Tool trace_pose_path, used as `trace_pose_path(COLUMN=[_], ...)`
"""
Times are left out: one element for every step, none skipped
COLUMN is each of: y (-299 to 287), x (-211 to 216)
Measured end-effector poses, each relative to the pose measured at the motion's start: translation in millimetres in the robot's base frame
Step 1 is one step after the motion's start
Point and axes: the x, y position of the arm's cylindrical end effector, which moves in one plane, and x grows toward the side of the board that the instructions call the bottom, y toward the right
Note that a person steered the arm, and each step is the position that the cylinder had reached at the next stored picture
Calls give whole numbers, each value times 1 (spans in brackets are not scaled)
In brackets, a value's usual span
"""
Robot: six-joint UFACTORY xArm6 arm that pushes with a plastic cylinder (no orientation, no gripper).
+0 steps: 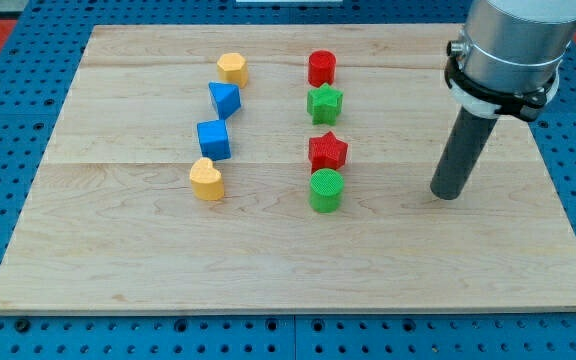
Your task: Push the green circle to the left of the red star
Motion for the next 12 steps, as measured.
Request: trace_pose_path(y=[-2, -4, -4, -11, -35, -78, -120, -148, -149, -149, -149, -149], x=[0, 0, 3, 12, 15, 40, 47, 23, -5, -25, -50, -74])
